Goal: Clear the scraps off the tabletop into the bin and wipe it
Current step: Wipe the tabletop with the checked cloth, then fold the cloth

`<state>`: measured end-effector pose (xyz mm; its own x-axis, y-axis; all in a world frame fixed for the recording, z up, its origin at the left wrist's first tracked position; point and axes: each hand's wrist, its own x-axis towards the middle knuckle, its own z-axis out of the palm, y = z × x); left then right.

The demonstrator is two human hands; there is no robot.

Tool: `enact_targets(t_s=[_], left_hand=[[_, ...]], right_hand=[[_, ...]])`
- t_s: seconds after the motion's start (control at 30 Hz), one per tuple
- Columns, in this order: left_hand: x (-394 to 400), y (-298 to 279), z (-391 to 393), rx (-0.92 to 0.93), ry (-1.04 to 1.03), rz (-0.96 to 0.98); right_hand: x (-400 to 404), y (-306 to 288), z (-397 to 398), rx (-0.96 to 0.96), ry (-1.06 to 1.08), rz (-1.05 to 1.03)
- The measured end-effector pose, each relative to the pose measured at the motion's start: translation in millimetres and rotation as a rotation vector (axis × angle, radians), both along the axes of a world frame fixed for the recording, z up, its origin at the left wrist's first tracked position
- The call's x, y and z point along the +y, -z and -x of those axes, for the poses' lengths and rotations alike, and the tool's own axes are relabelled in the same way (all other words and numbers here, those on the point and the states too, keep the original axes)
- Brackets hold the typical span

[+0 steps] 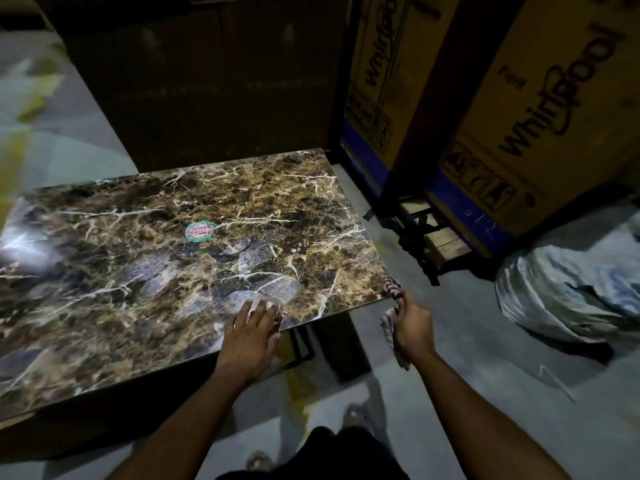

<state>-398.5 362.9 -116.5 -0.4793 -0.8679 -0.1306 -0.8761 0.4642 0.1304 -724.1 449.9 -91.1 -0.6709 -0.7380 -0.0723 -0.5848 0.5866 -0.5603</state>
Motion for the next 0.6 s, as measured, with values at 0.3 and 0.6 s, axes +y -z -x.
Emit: enact_targets(t_s=[0.3,0.6], left_hand=[[-2.5,-42.6,83.7,0.393,-0.069,-0.181],[14.1,-116.4,139.2,1.323,-0.544,-1.061]], right_hand=[[2.4,-57.2,26.3,-1.160,0.269,0.482],[-13.6,-115.0,-0.9,-1.710,-0.012,0.442]])
